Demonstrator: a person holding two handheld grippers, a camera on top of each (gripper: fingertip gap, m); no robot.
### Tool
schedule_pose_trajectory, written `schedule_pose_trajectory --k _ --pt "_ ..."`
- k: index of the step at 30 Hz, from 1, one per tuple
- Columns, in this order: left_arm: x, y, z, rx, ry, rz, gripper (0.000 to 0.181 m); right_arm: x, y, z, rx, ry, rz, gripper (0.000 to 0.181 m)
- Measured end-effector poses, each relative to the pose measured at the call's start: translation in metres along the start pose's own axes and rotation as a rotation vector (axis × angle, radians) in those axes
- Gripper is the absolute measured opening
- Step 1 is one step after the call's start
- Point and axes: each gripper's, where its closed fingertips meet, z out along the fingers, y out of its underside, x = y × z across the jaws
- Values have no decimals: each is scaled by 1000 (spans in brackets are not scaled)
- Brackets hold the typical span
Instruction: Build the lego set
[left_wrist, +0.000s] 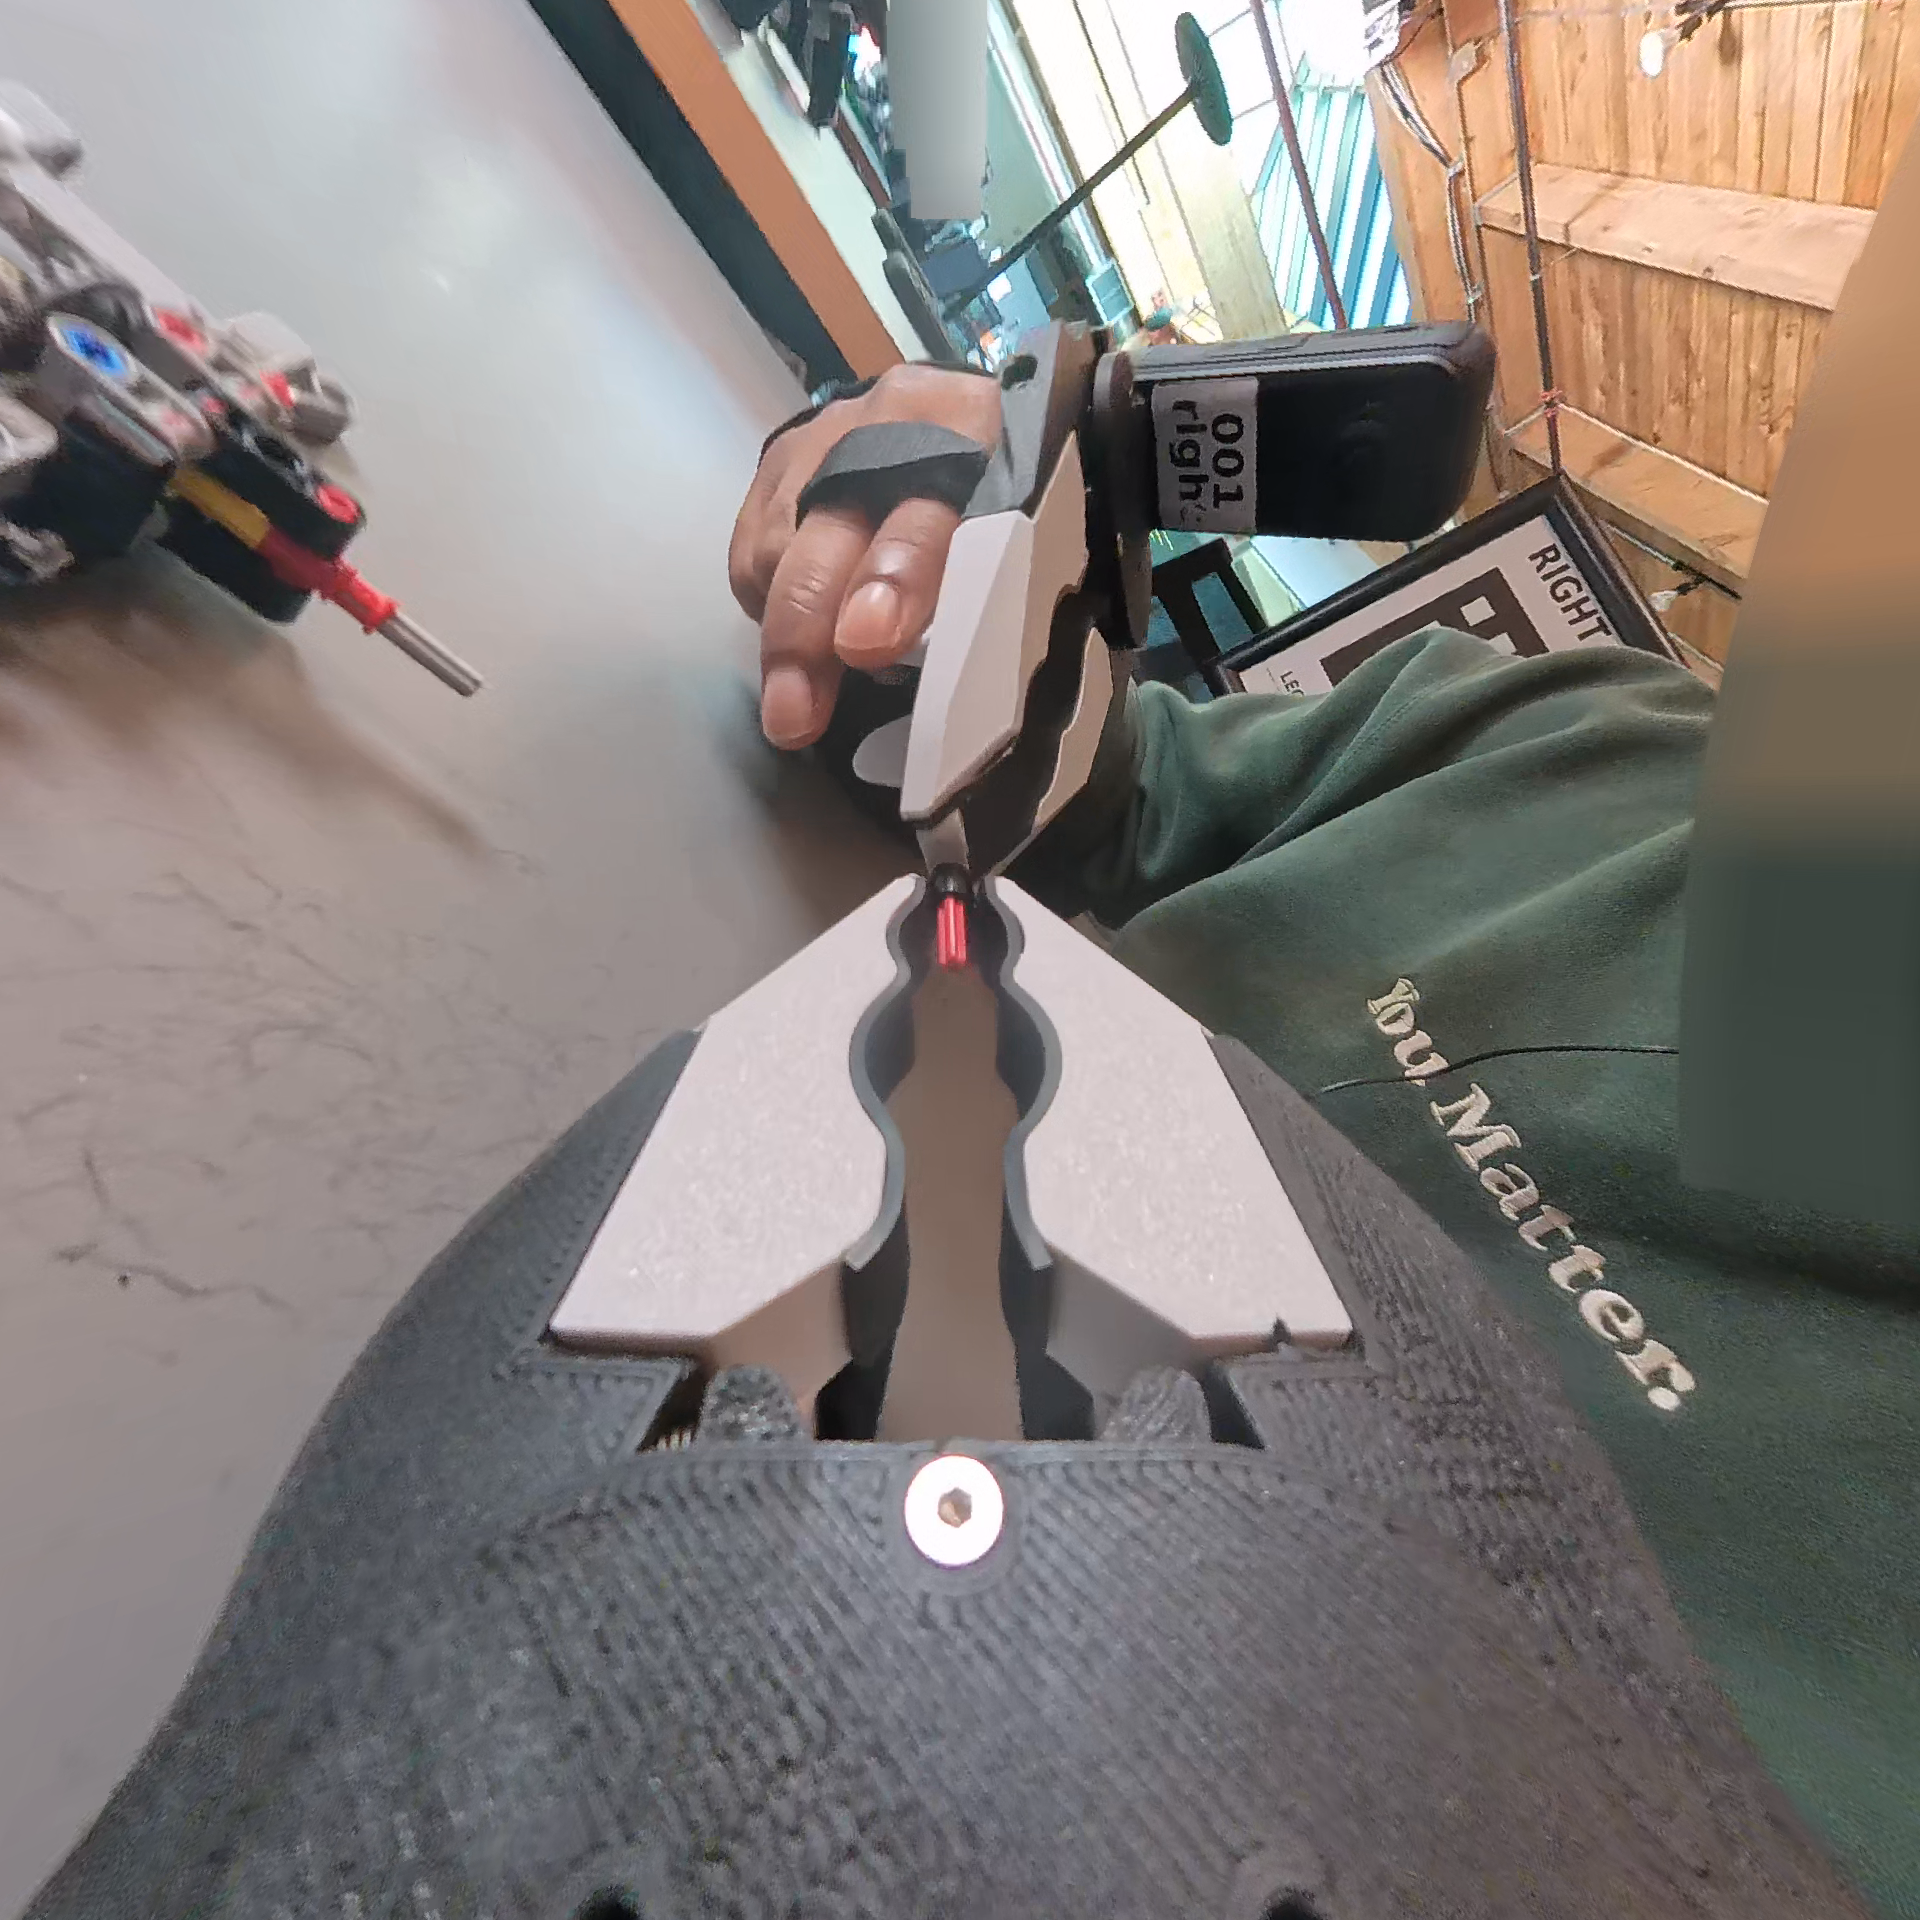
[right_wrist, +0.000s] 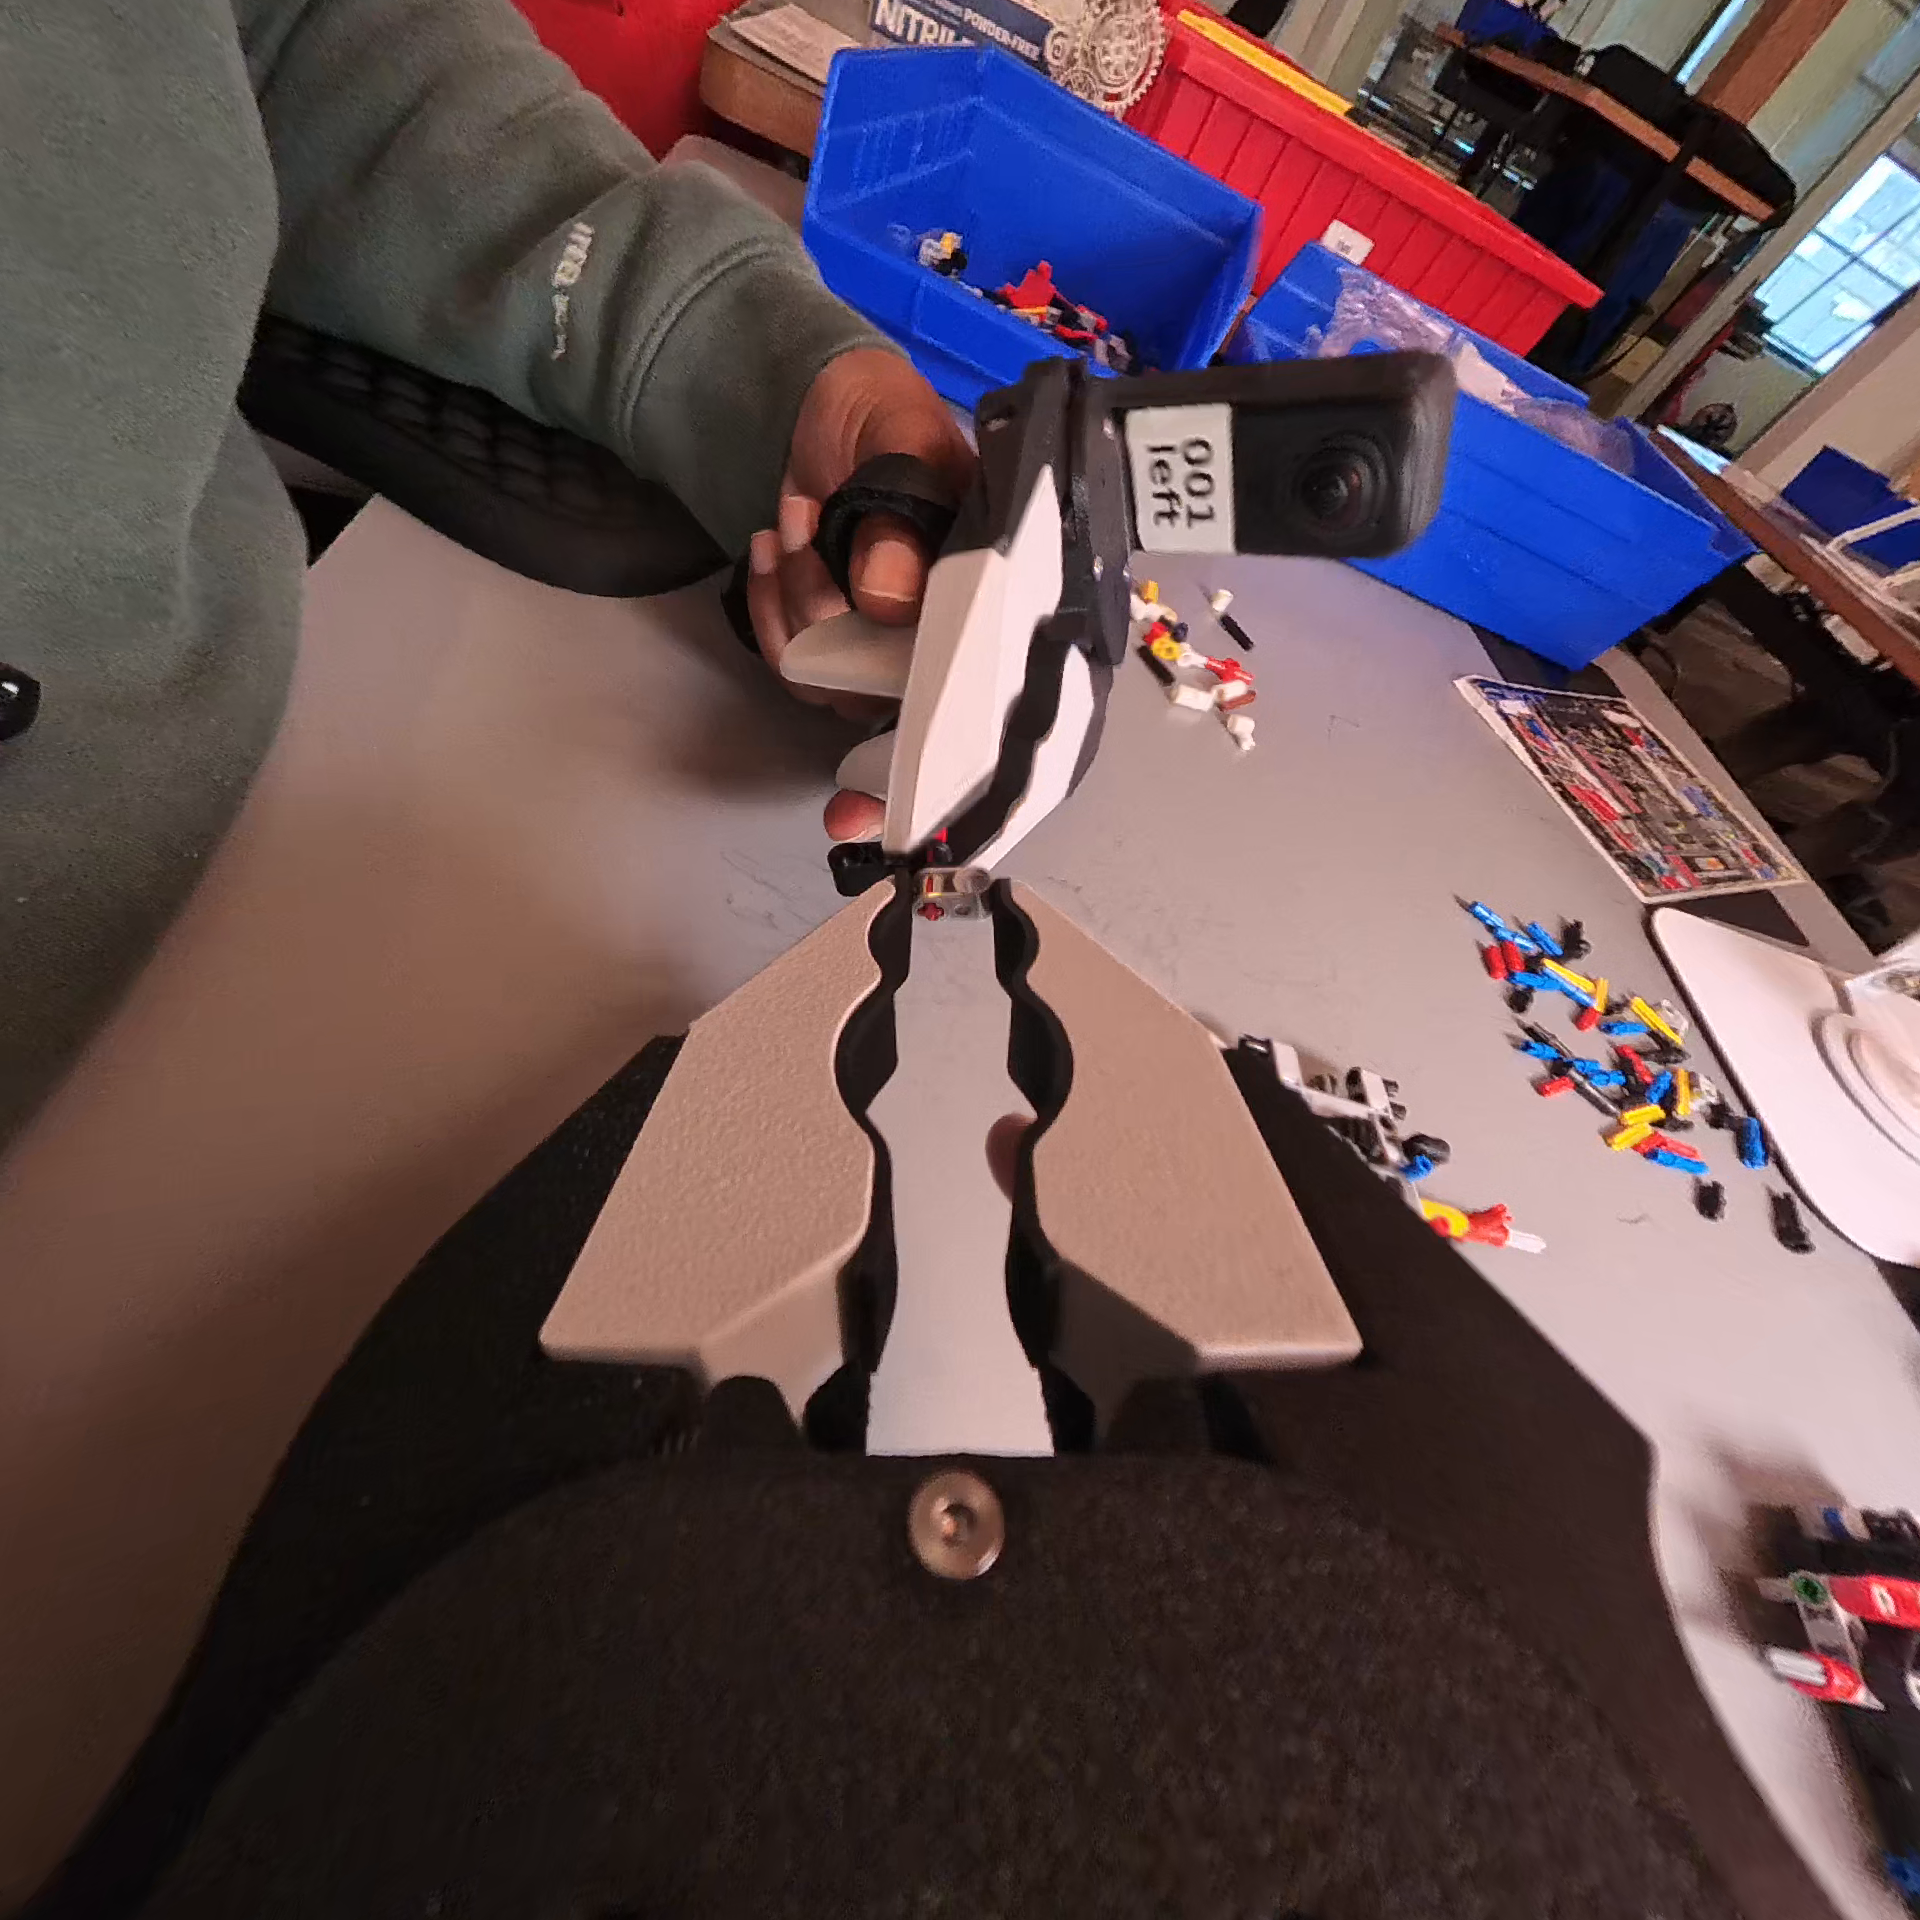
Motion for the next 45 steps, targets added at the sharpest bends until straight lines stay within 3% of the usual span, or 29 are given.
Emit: schedule_pose_trajectory --k 5,10,16,25,34,39,45 --pt "-18 -33 -17 136 -202 212 23 40 13 -38 -34 134 98 14" --pt "-39 -43 -21 128 -418 370 29 78 89 -80 -316 329 256 14" --pt "-50 -42 -25 106 -541 442 30 99 129 -78 -469 393 318 14" --pt "-54 -33 -34 57 -605 488 31 64 111 -51 -456 149 233 14" --pt "-49 17 -6 -258 -544 583 24 1 77 -23 -420 -97 168 14" --pt "-51 27 10 -350 -579 704 22 -1 69 -21 -383 -115 200 14" --pt "-61 23 25 -416 -615 809 15 24 69 -41 -327 8 275 14"
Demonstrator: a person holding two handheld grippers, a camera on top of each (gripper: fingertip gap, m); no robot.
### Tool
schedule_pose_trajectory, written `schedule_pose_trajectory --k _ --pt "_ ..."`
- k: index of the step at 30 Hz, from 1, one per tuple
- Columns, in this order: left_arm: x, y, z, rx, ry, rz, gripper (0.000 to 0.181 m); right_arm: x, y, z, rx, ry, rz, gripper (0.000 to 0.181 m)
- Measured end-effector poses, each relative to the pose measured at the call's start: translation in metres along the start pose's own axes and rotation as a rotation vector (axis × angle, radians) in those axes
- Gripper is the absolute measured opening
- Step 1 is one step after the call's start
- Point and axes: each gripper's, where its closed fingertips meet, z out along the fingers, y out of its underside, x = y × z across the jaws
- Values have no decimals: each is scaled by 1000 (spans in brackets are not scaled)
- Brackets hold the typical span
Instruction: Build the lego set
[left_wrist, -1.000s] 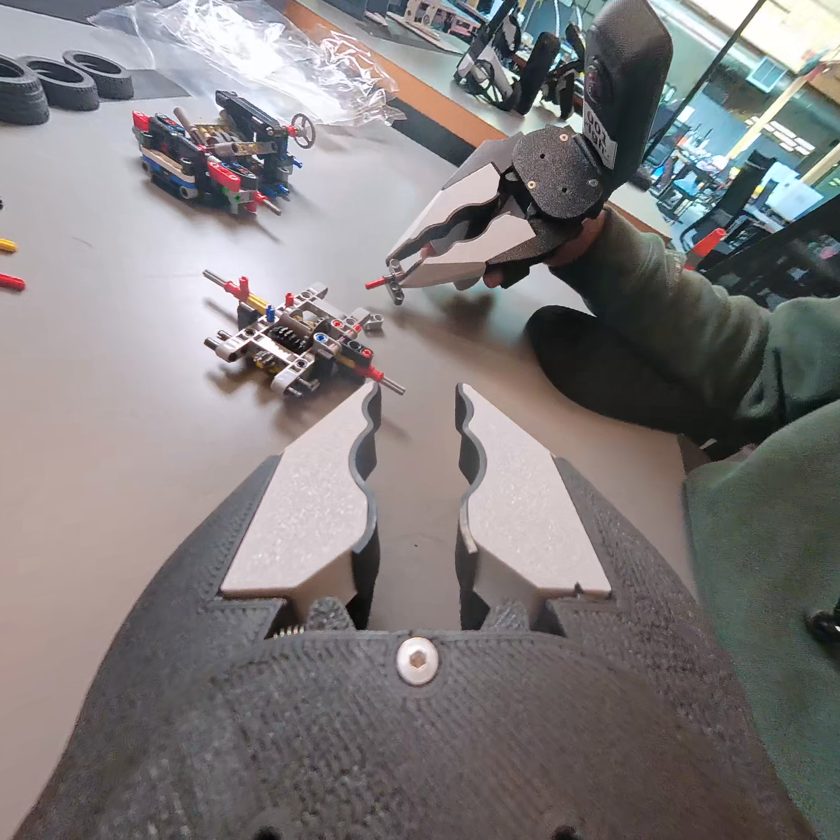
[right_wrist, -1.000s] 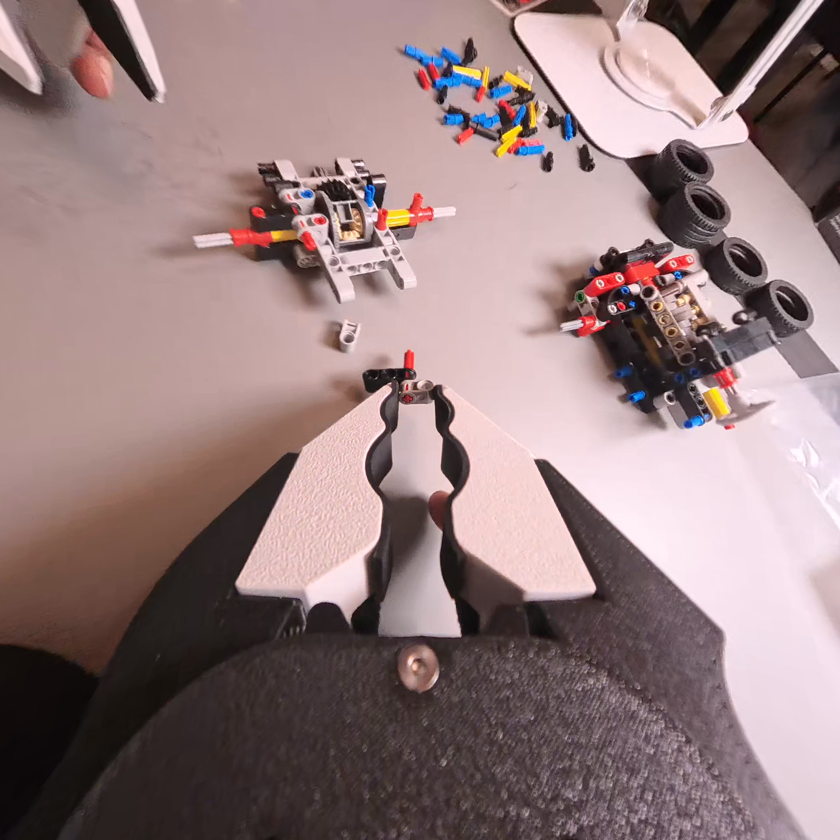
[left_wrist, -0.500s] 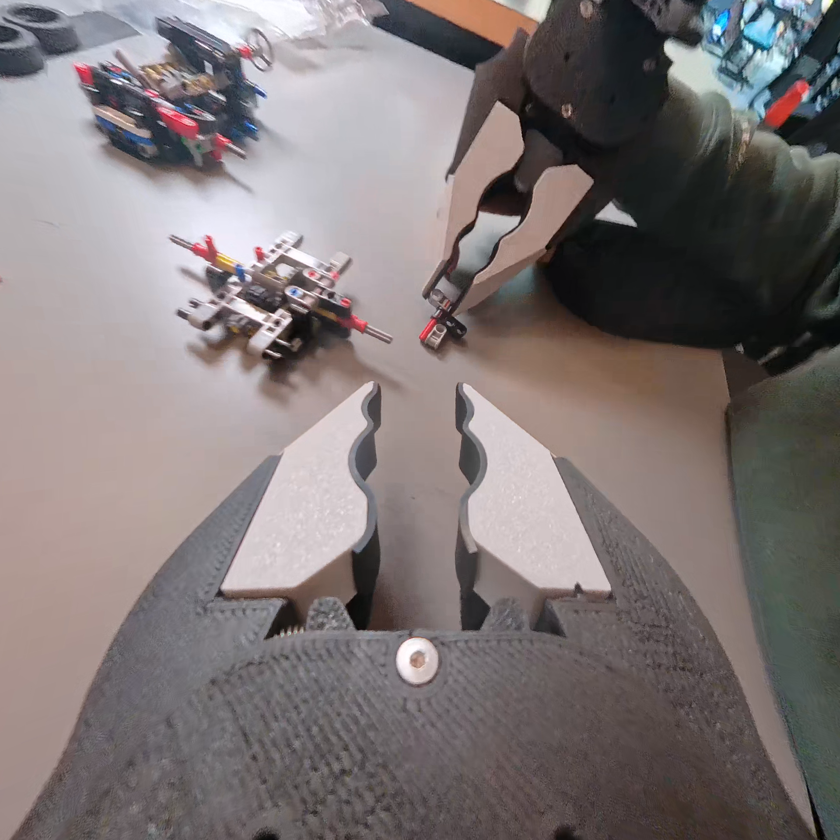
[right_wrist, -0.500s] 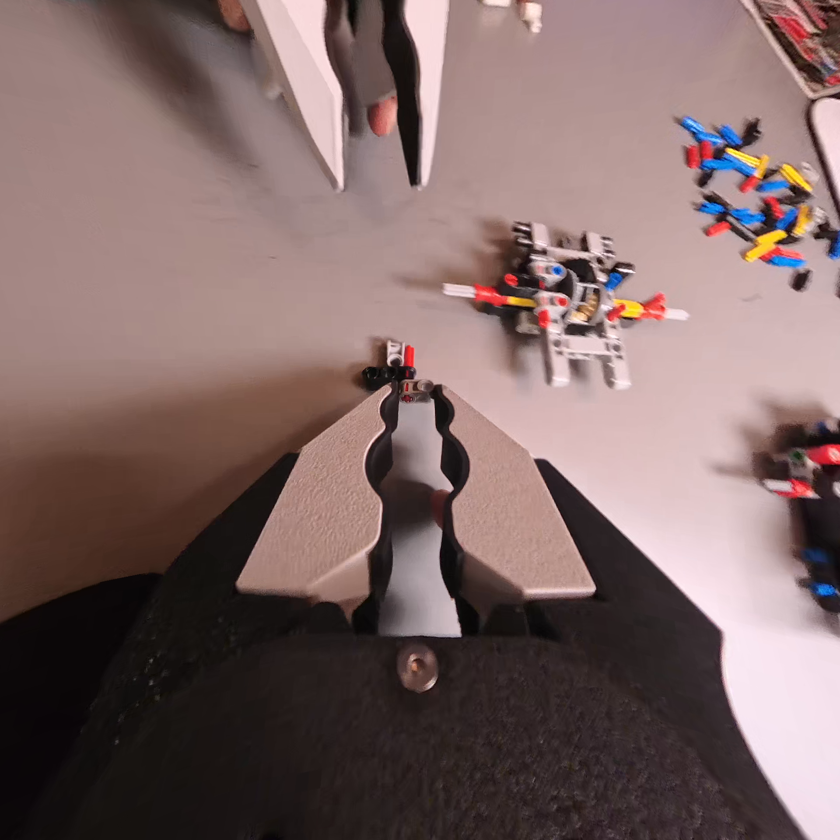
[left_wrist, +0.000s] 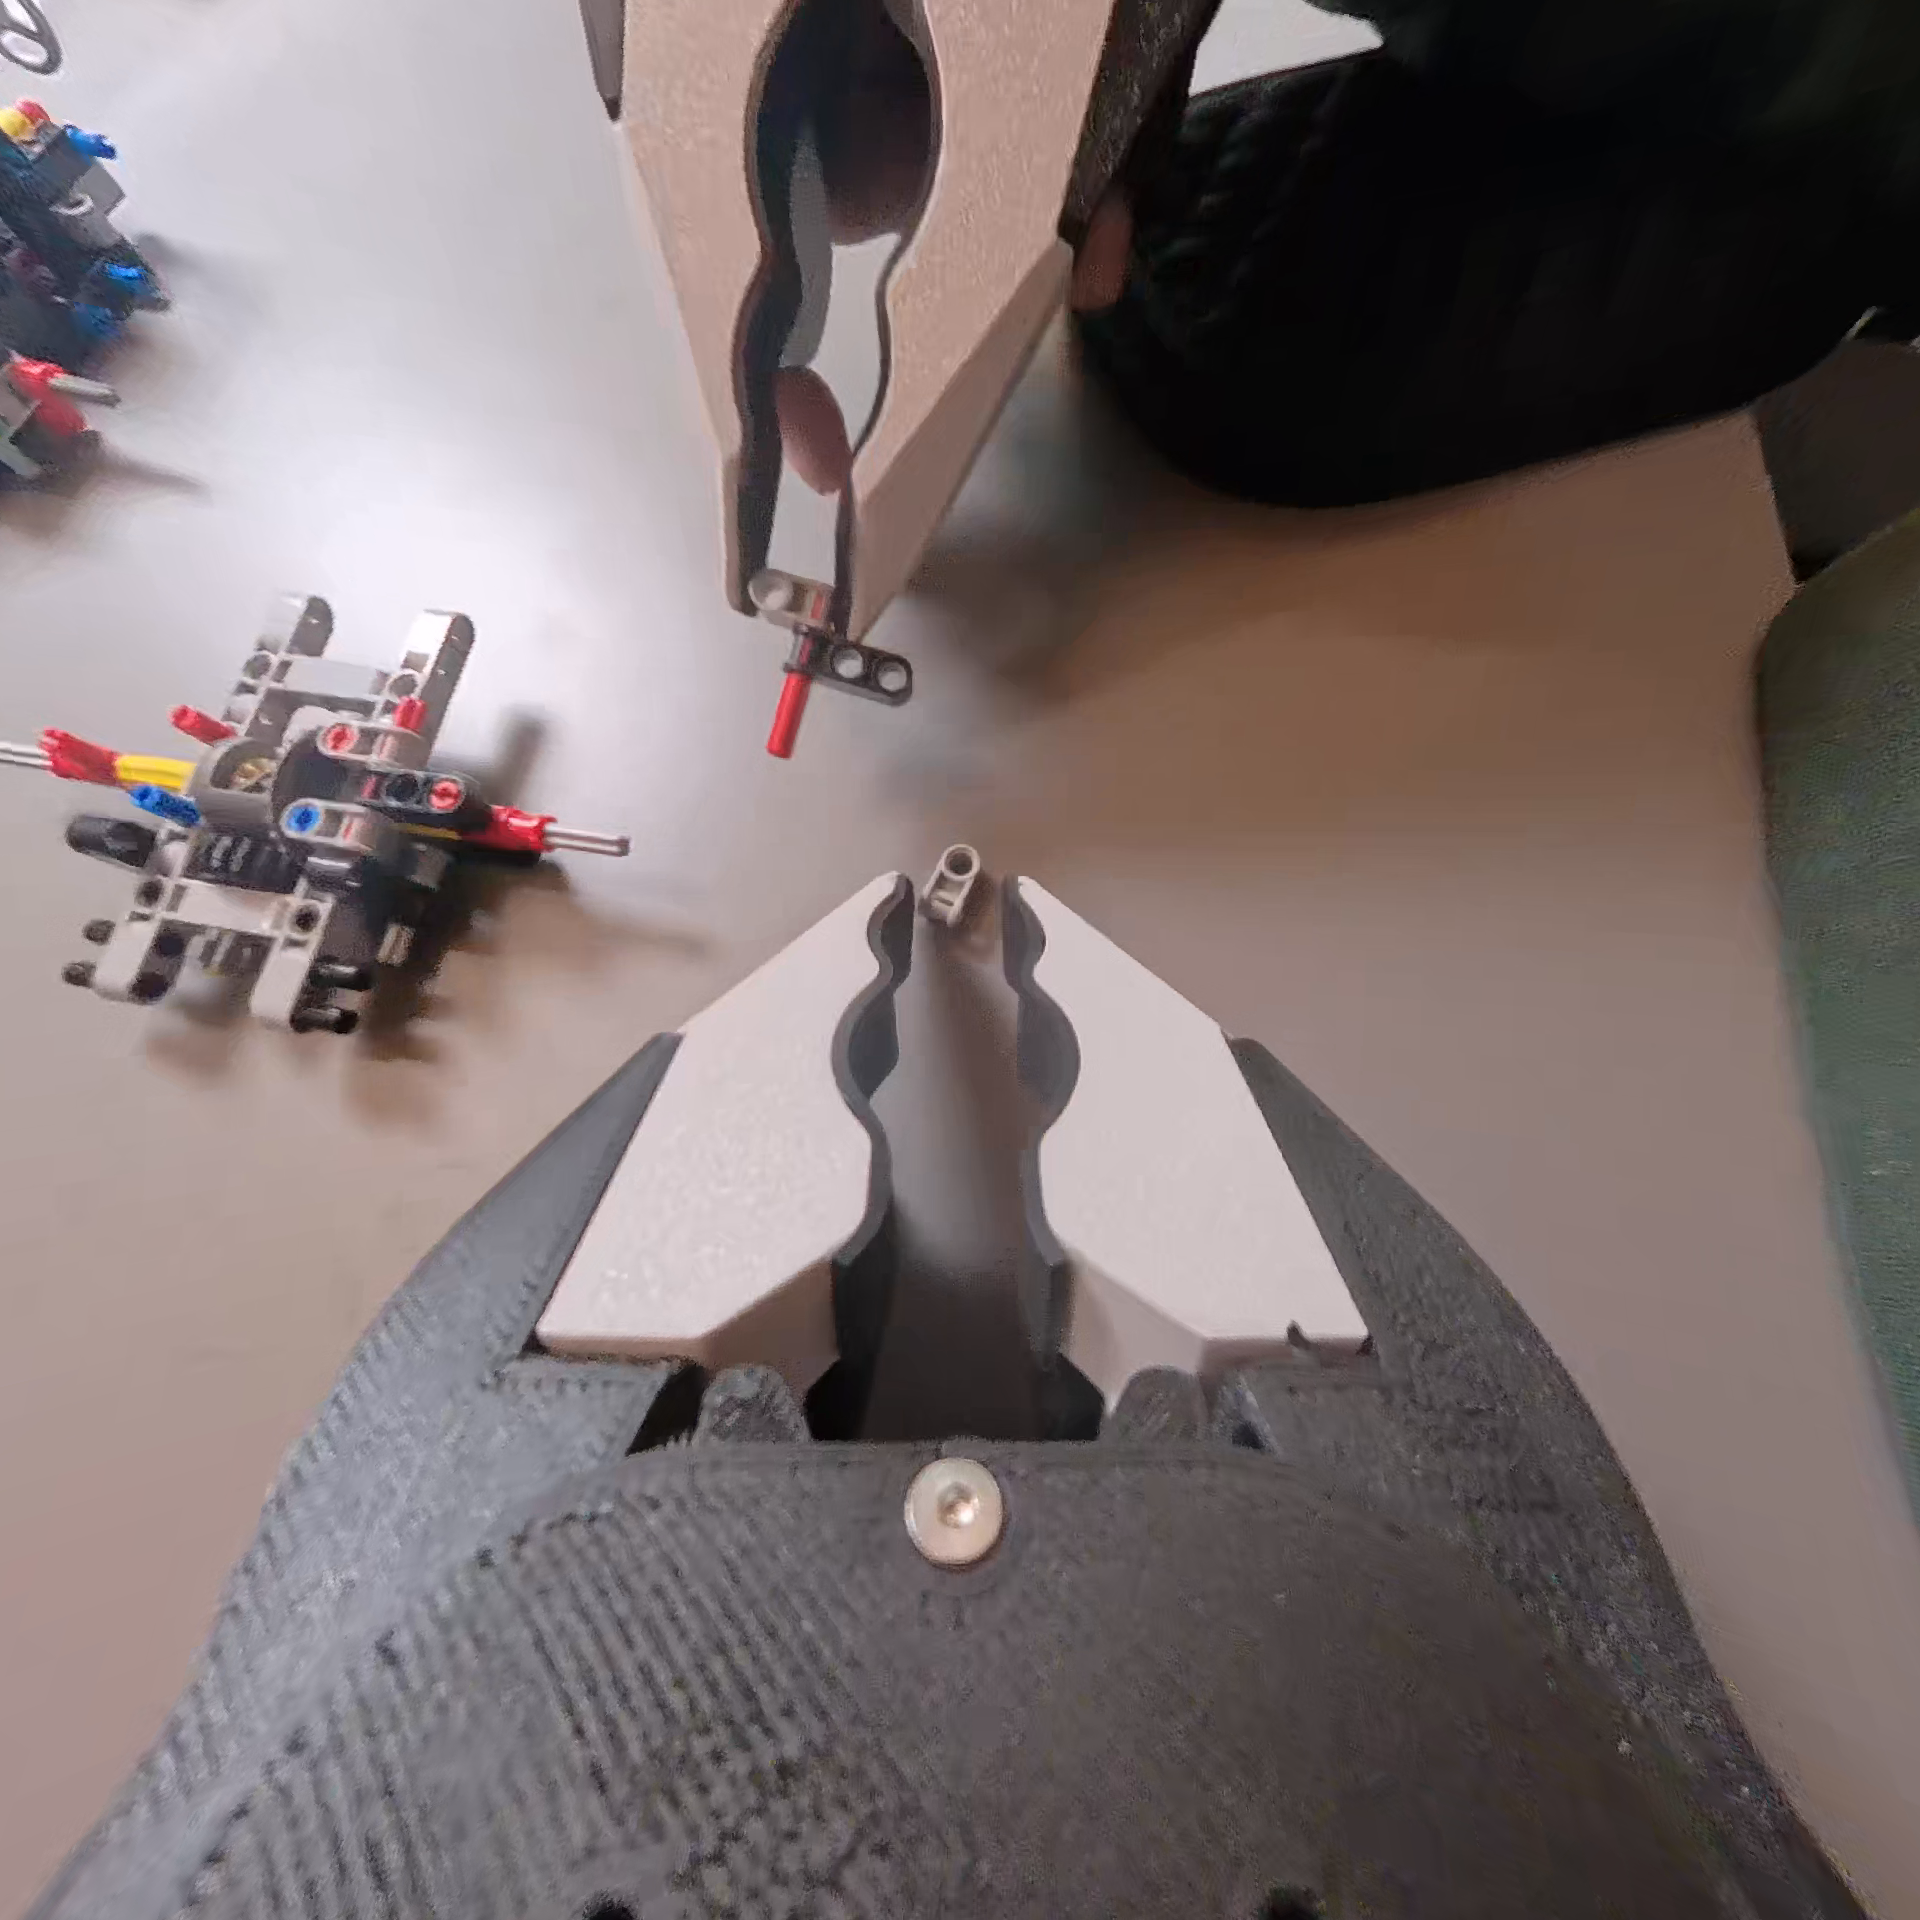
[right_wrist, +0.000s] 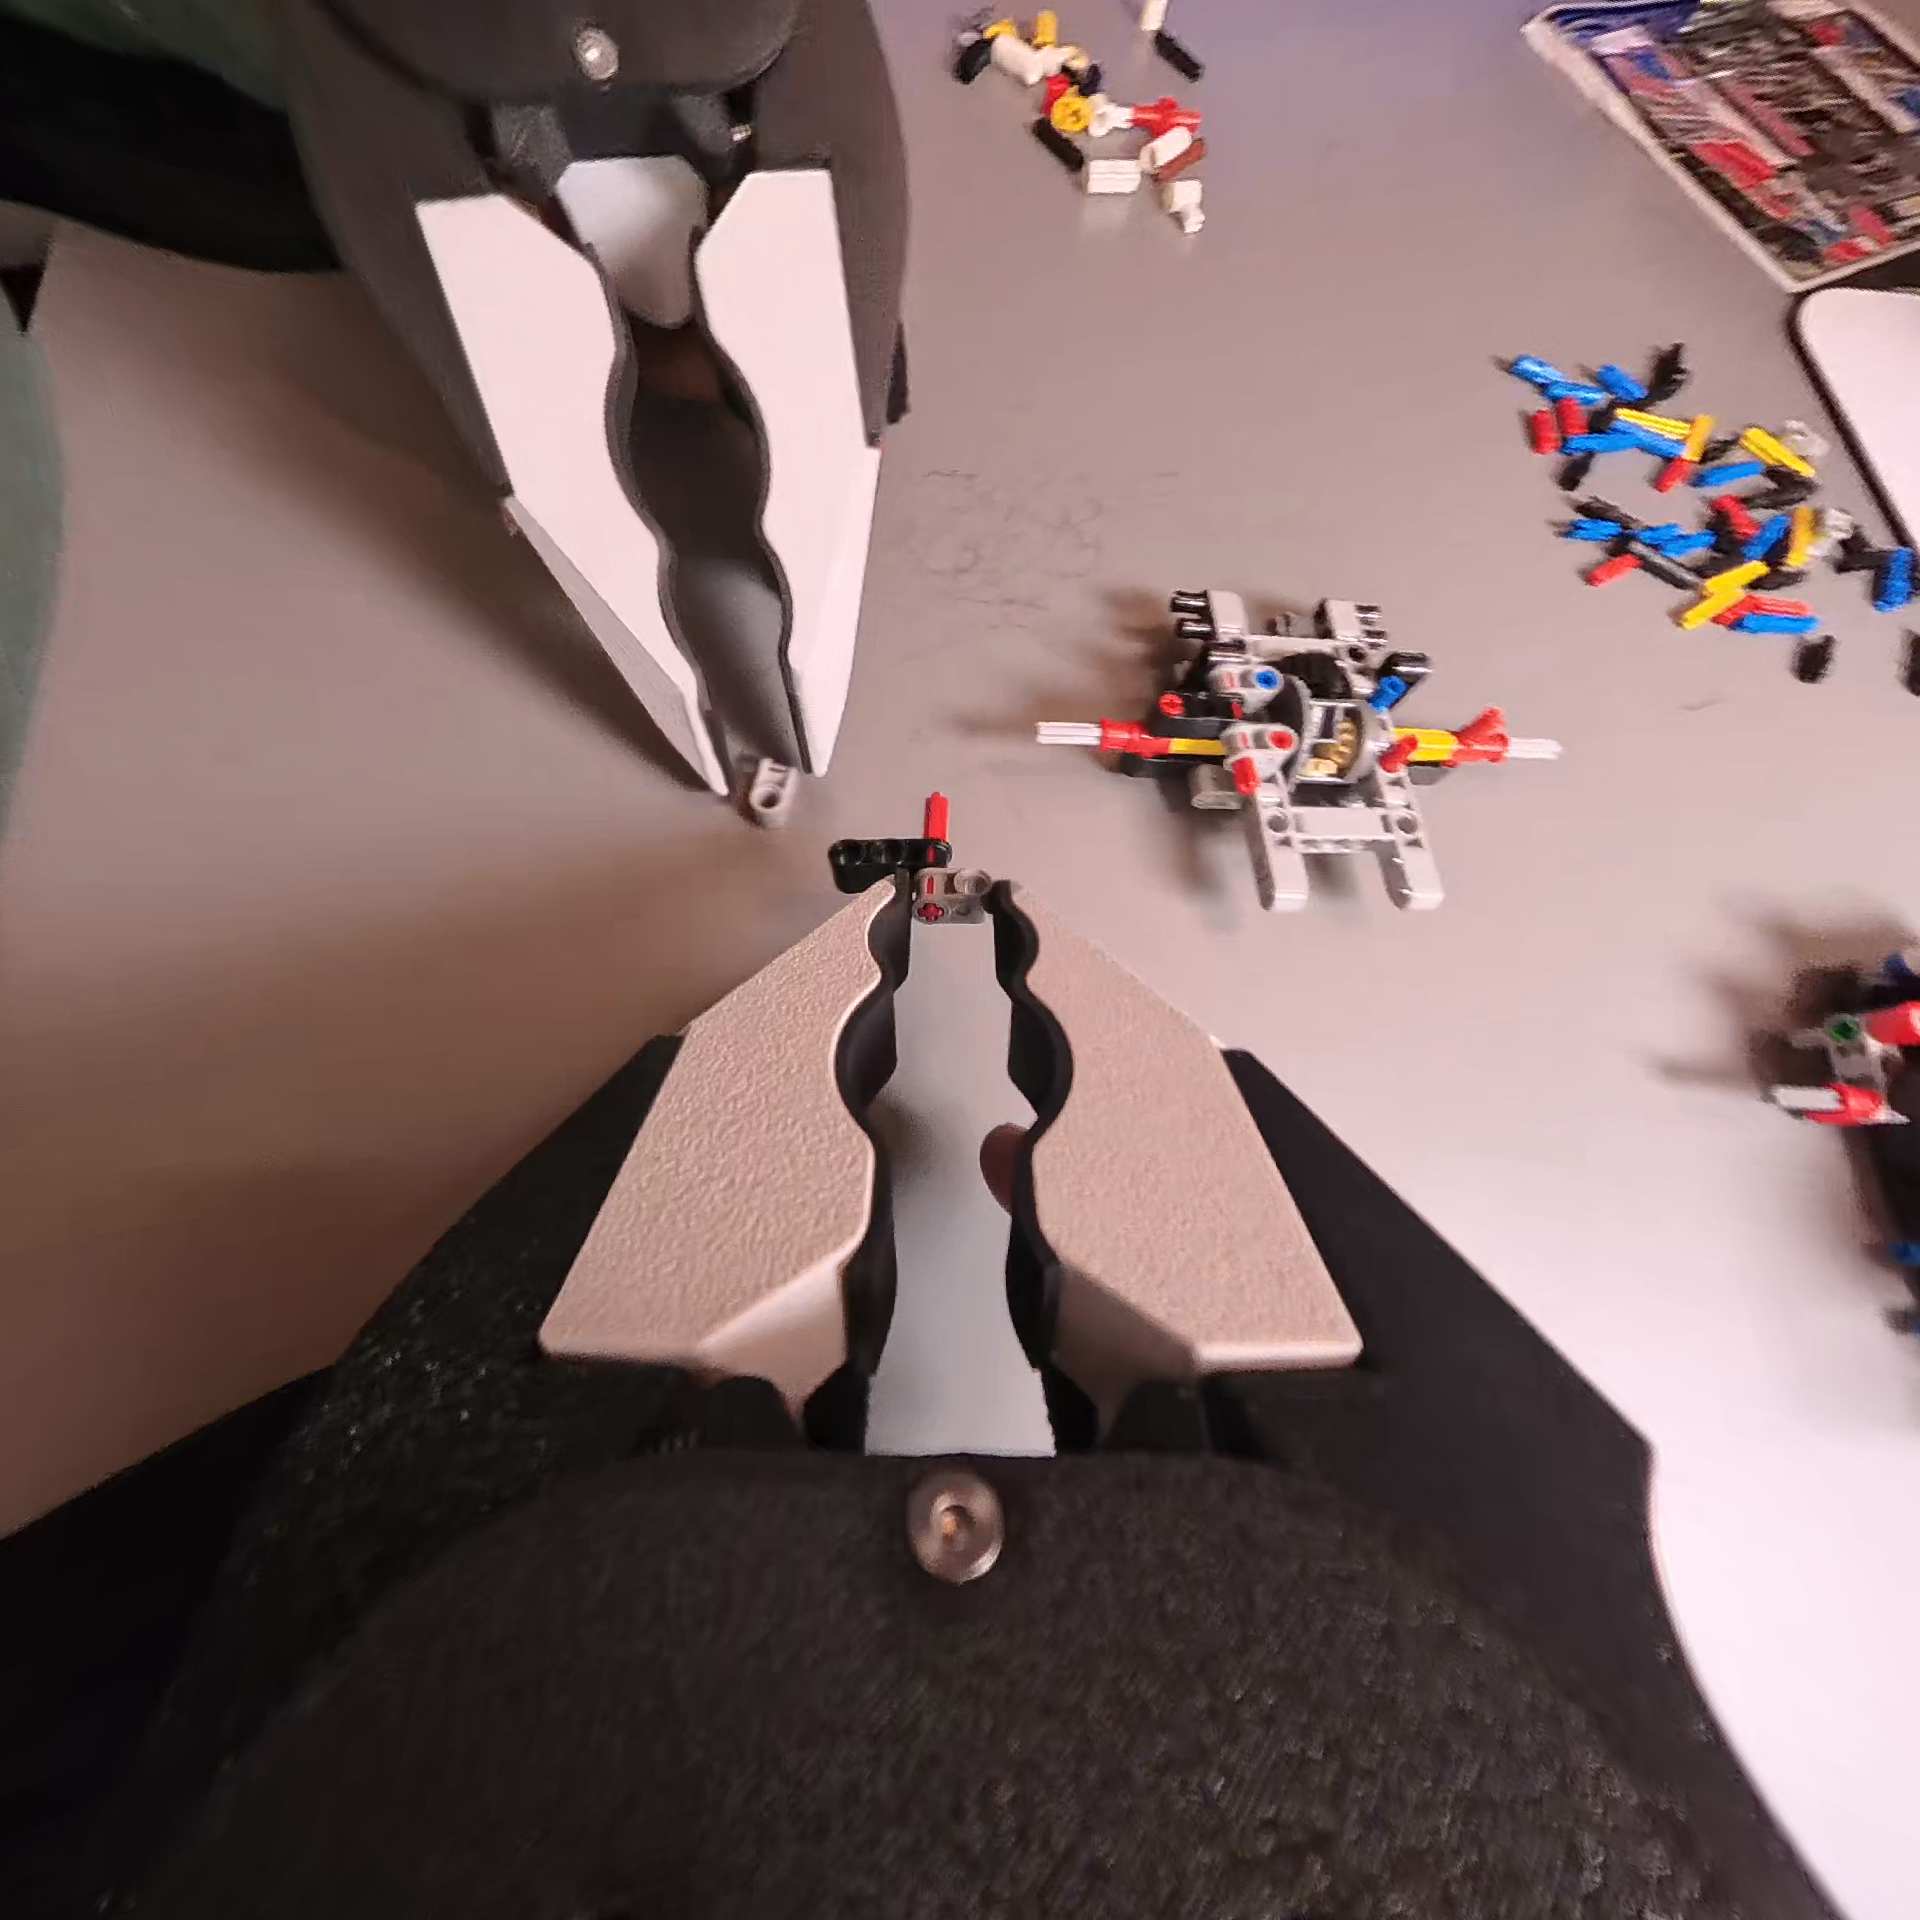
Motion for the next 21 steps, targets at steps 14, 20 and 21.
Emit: schedule_pose_trajectory --k 14,20,21 --pt "-14 -1 -12 65 11 -9 27 4 1 -5 17 20 9 14" --pt "-6 -1 4 7 98 118 32 -2 1 -7 23 -12 12 14" --pt "-3 -1 5 4 118 130 29 -2 2 -7 23 -12 13 14"
